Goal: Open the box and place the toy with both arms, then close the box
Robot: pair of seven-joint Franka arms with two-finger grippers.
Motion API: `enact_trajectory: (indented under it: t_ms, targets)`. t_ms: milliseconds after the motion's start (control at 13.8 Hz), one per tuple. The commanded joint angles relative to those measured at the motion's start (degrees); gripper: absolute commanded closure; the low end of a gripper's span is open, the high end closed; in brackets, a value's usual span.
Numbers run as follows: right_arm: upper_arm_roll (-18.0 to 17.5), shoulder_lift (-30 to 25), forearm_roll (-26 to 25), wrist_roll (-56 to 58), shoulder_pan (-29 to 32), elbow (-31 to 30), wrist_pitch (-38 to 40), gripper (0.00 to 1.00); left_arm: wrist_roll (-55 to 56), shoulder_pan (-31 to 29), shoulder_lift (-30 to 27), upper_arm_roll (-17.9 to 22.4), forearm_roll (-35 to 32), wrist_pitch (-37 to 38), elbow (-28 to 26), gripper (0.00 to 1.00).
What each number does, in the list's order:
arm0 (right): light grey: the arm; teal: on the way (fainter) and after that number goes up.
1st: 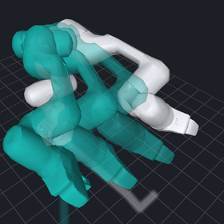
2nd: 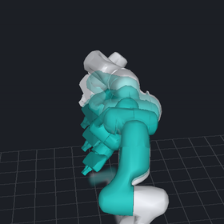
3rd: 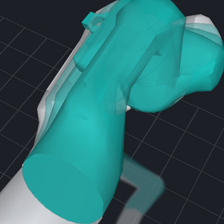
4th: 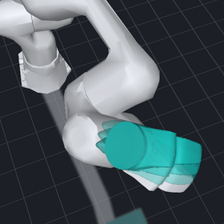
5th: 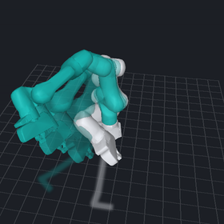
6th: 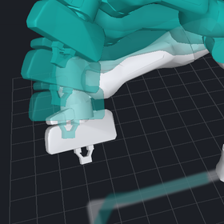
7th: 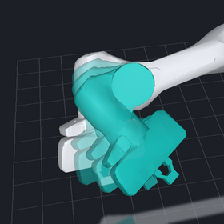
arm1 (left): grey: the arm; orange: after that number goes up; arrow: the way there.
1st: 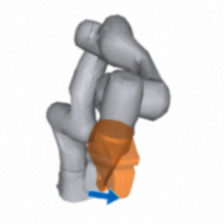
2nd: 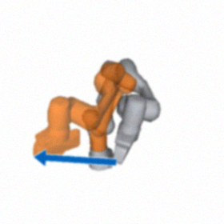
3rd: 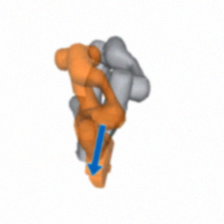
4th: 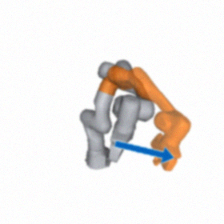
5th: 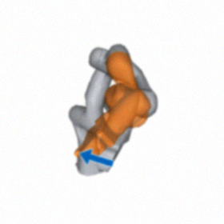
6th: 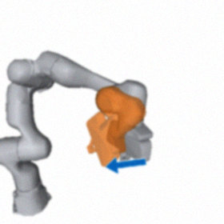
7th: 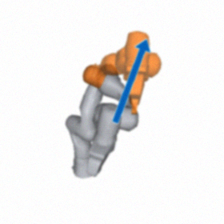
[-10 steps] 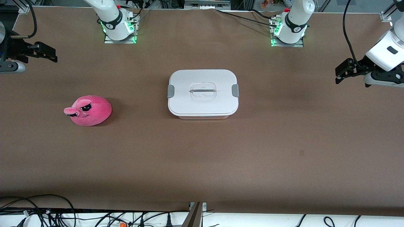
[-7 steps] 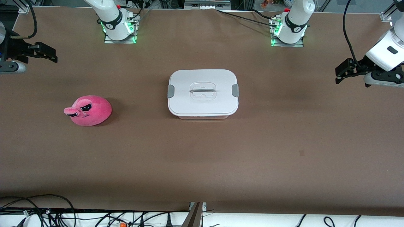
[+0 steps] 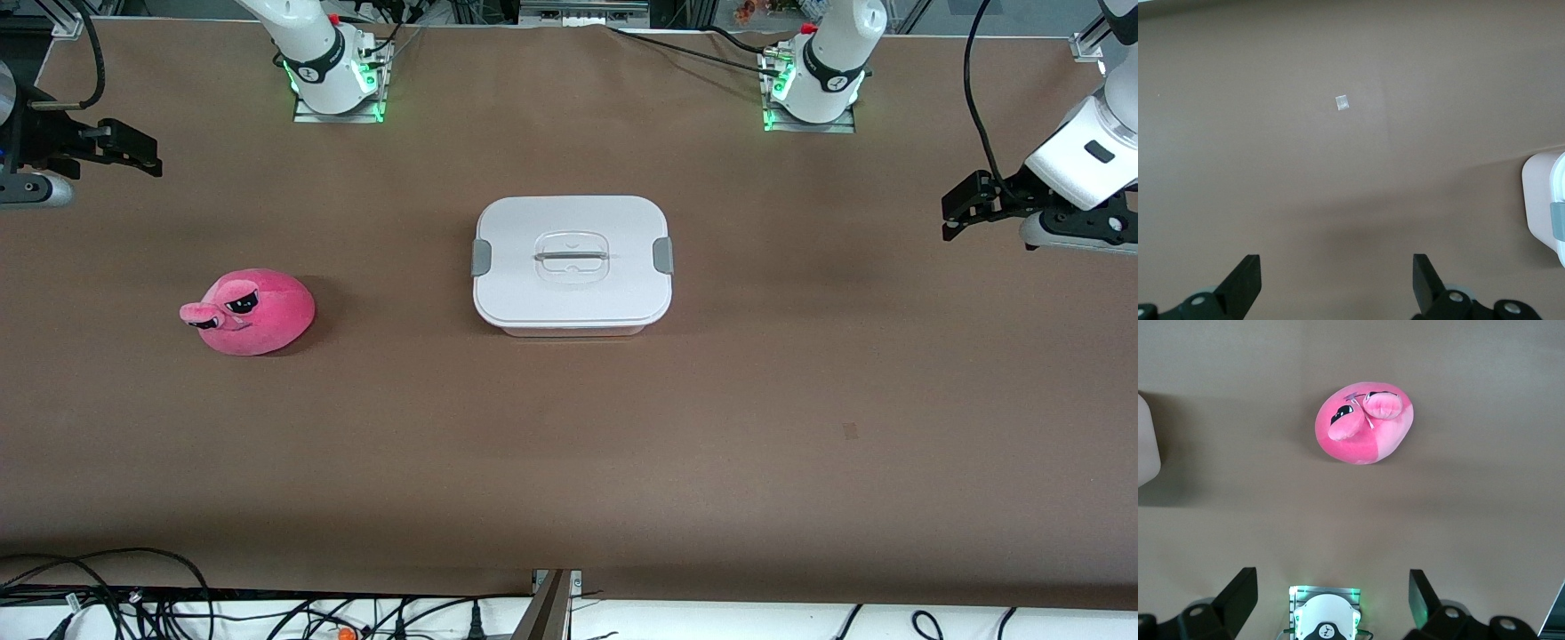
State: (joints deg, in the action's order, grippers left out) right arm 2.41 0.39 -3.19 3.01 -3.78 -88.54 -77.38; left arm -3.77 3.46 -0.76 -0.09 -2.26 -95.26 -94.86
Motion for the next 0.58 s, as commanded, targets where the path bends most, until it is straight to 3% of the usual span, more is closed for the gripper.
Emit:
enact_trajectory:
  t_ms: [0, 289, 506]
  targets:
    - [-0.1, 0.2, -0.1, -0.2, 0.4, 0.8, 0.0, 0.00, 0.3, 0.4, 1.0, -0.9, 0.6, 4.4, 3.4, 0.00]
    - [-0.1, 0.2, -0.1, -0.2, 0.4, 0.8, 0.0, 0.00, 0.0, 0.9, 1.8, -9.6, 1.0, 12.0, 5.2, 0.00]
    - [-0.1, 0.2, -0.1, -0.2, 0.4, 0.8, 0.0, 0.00, 0.2, 1.0, 3.0, -18.1, 1.4, 13.3, 5.2, 0.00]
